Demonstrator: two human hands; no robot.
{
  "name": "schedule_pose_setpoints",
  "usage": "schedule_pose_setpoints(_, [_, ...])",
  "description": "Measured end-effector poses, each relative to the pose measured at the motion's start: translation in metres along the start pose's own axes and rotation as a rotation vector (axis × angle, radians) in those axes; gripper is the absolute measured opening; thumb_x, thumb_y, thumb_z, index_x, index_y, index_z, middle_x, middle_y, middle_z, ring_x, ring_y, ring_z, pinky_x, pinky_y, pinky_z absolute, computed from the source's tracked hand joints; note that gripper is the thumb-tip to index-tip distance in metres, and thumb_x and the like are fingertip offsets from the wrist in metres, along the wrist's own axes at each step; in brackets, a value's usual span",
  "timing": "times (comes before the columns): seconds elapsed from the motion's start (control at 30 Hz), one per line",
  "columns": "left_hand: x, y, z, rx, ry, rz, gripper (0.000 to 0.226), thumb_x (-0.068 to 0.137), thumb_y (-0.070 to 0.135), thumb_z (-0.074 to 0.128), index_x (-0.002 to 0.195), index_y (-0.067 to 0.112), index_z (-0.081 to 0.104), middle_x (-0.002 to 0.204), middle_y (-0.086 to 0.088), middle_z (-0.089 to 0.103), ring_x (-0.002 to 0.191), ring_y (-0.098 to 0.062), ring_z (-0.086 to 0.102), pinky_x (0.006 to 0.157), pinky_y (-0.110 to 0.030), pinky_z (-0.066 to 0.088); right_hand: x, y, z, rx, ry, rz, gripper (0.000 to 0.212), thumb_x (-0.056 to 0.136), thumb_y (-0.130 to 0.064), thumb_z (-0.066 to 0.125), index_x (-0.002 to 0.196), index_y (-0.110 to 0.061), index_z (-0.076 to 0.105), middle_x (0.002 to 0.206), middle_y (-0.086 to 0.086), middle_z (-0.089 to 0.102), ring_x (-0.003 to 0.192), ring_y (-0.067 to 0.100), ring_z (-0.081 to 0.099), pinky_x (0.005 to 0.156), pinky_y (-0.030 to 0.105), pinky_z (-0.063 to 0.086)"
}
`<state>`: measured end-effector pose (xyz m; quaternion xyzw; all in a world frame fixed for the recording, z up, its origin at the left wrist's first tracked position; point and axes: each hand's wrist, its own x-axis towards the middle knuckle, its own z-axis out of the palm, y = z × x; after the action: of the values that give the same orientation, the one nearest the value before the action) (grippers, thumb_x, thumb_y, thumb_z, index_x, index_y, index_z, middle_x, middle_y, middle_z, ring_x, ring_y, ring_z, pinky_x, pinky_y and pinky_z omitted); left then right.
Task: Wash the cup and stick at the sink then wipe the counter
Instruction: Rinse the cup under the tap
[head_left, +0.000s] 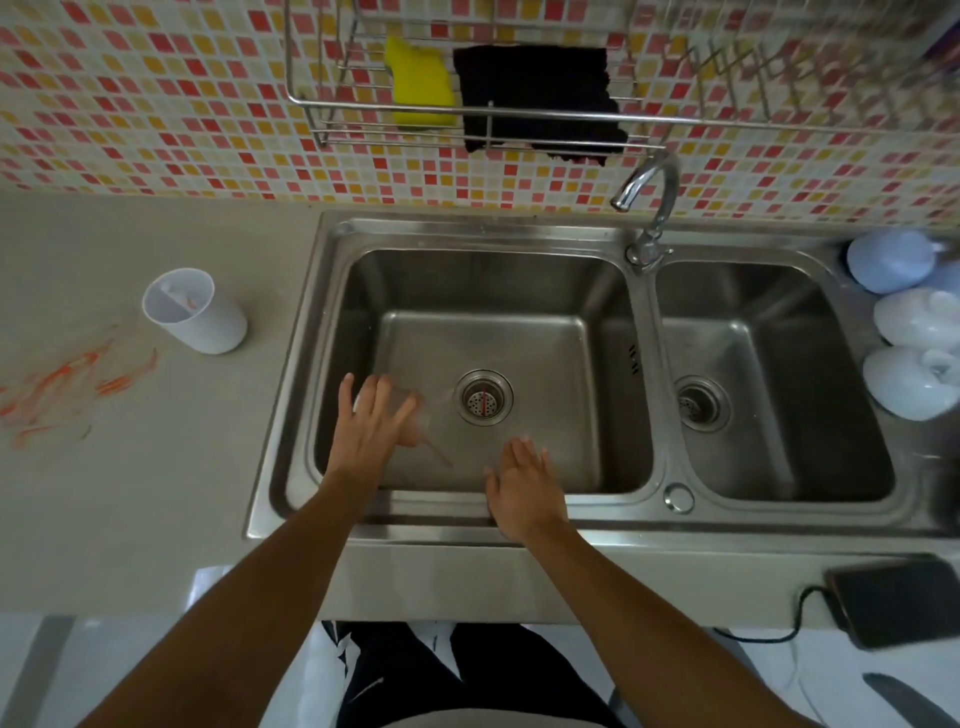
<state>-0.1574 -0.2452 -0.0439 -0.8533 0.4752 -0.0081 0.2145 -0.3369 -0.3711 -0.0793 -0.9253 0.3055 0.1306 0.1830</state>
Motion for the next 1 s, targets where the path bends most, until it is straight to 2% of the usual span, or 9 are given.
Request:
schedule_pose_setpoints(0.1, [0.005, -0.001, -0.006, -0.041, 0.006, -0.049, 0.090, 0.073, 0.049, 0.073, 0.144, 0.027, 0.022, 0.146, -0.020, 0.027, 0.137, -0.036, 0.025, 0.114, -0.058, 0.008, 0.001, 0.007, -0.001, 0.049, -0.002, -0.031, 0.056, 0.101, -0.033, 0.028, 0.147, -0.002, 0.023, 0.156, 0.014, 0.022, 0.146, 0.024, 0.010, 0.119, 0.037, 0.001])
schedule_pose_setpoints(0.2, [0.016, 0.000, -0.011, -0.165, 0.033, -0.134, 0.090, 0.059, 0.045, 0.084, 0.130, 0.026, 0.032, 0.129, -0.019, 0.043, 0.122, -0.035, 0.042, 0.110, -0.061, 0.015, 0.004, 0.024, -0.009, 0.166, 0.012, -0.017, 0.056, 0.101, -0.034, 0.031, 0.148, -0.004, 0.024, 0.157, 0.012, 0.022, 0.146, 0.022, 0.011, 0.118, 0.032, 0.000])
schedule_pose_setpoints(0.3, [0.034, 0.009, -0.026, -0.307, 0.129, -0.196, 0.073, 0.065, 0.043, 0.082, 0.121, 0.022, 0.041, 0.116, -0.016, 0.052, 0.111, -0.033, 0.053, 0.108, -0.065, 0.022, 0.019, 0.051, -0.040, 0.277, 0.126, 0.047, 0.056, 0.101, -0.037, 0.036, 0.149, -0.009, 0.026, 0.157, 0.010, 0.023, 0.146, 0.022, 0.013, 0.119, 0.034, 0.007])
schedule_pose_setpoints(0.37, [0.048, 0.020, -0.044, -0.395, 0.191, -0.250, 0.063, 0.073, 0.043, 0.076, 0.122, 0.020, 0.045, 0.117, -0.014, 0.054, 0.116, -0.032, 0.052, 0.110, -0.066, 0.019, 0.034, 0.069, -0.074, 0.326, 0.258, 0.089, 0.058, 0.101, -0.036, 0.038, 0.149, -0.009, 0.024, 0.157, 0.009, 0.021, 0.146, 0.023, 0.015, 0.119, 0.036, 0.012])
schedule_pose_setpoints(0.47, [0.078, 0.036, -0.079, -0.547, 0.190, -0.292, 0.068, 0.079, 0.058, 0.063, 0.130, 0.018, 0.044, 0.132, -0.011, 0.051, 0.132, -0.033, 0.038, 0.113, -0.056, 0.008, 0.069, 0.096, -0.129, 0.424, 0.500, 0.222, 0.058, 0.099, -0.032, 0.045, 0.148, -0.005, 0.027, 0.155, 0.012, 0.025, 0.143, 0.026, 0.024, 0.112, 0.030, 0.018])
schedule_pose_setpoints(0.53, [0.100, 0.046, -0.100, -0.656, 0.193, -0.255, 0.075, 0.072, 0.057, 0.069, 0.130, 0.019, 0.042, 0.133, -0.008, 0.051, 0.130, -0.031, 0.037, 0.110, -0.050, 0.024, 0.097, 0.111, -0.160, 0.523, 0.592, 0.290, 0.060, 0.097, -0.026, 0.049, 0.147, -0.002, 0.026, 0.153, 0.017, 0.027, 0.141, 0.029, 0.027, 0.115, 0.032, 0.019])
schedule_pose_setpoints(0.6, [0.121, 0.054, -0.120, -0.820, 0.241, -0.197, 0.079, 0.064, 0.051, 0.079, 0.128, 0.020, 0.044, 0.128, -0.003, 0.055, 0.121, -0.027, 0.042, 0.101, -0.042, 0.035, 0.123, 0.123, -0.182, 0.590, 0.629, 0.309, 0.058, 0.095, -0.023, 0.053, 0.144, -0.001, 0.030, 0.148, 0.019, 0.035, 0.136, 0.034, 0.036, 0.113, 0.045, 0.031])
schedule_pose_setpoints(0.77, [0.162, 0.069, -0.148, -1.163, 0.251, -0.051, 0.087, 0.059, 0.030, 0.089, 0.131, 0.016, 0.043, 0.127, 0.002, 0.053, 0.119, -0.020, 0.043, 0.095, -0.024, 0.029, 0.153, 0.129, -0.209, 0.519, 0.558, 0.314, 0.037, 0.097, -0.016, 0.051, 0.131, -0.006, 0.047, 0.122, 0.019, 0.060, 0.111, 0.037, 0.057, 0.092, 0.038, 0.045])
schedule_pose_setpoints(1.0, [0.182, 0.074, -0.161, -1.266, 0.233, -0.020, 0.088, 0.059, 0.027, 0.089, 0.133, 0.022, 0.041, 0.130, 0.003, 0.049, 0.116, -0.014, 0.036, 0.093, -0.021, 0.030, 0.165, 0.130, -0.194, 0.267, 0.358, 0.193, 0.027, 0.094, -0.004, 0.045, 0.116, -0.013, 0.057, 0.103, 0.016, 0.065, 0.096, 0.035, 0.063, 0.082, 0.036, 0.049])
